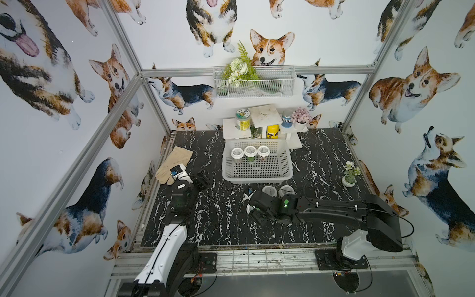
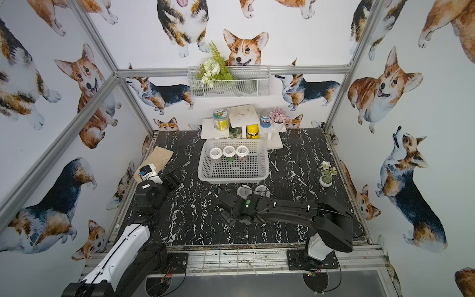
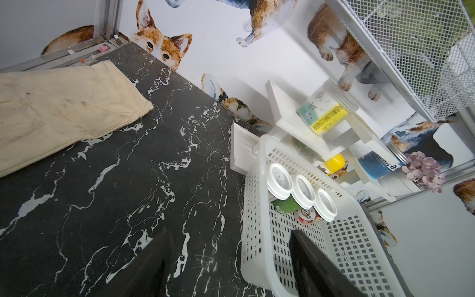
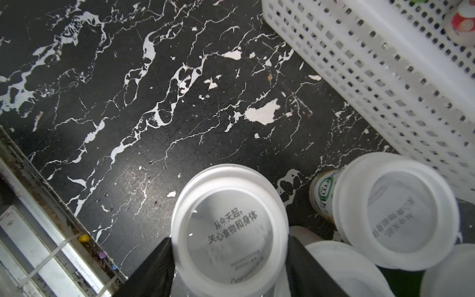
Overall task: Put the yogurt in the basket
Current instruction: Pick up the yogurt from the center of the board, then place the yogurt in the basket.
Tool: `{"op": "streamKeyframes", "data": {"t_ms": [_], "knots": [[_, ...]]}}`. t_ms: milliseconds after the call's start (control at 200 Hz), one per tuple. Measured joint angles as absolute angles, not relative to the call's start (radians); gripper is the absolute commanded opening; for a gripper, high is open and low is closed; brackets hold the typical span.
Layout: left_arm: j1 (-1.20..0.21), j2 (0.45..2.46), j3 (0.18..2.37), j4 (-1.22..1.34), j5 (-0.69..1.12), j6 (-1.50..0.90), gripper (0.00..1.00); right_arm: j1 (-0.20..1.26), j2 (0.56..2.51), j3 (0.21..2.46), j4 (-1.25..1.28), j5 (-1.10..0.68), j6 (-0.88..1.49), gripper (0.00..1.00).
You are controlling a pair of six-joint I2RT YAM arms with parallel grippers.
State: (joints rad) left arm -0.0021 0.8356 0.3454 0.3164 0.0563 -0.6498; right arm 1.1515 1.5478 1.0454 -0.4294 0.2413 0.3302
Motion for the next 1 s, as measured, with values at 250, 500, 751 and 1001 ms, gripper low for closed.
{"op": "streamKeyframes", "data": {"t_ms": [250,500,751,1001], "knots": [[-0.002,0.844,0.345,0.316,0.057,-0.65,0.77,1.147,1.54,1.095,-0.467,0.27,0.329,0.7],[-0.002,0.841,0.345,0.316,0.057,-0.65,0.77,1.115,1.51,1.198,-0.508,0.28,0.293,0.71],[-0.002,0.841,0.345,0.316,0.057,-0.65,0.77,1.019,1.479,1.328,-0.54,0.25,0.225,0.73],[-0.002,0.84,0.345,0.316,0.057,-0.65,0.77,0.883,1.491,1.451,-0.561,0.182,0.161,0.73]]}}
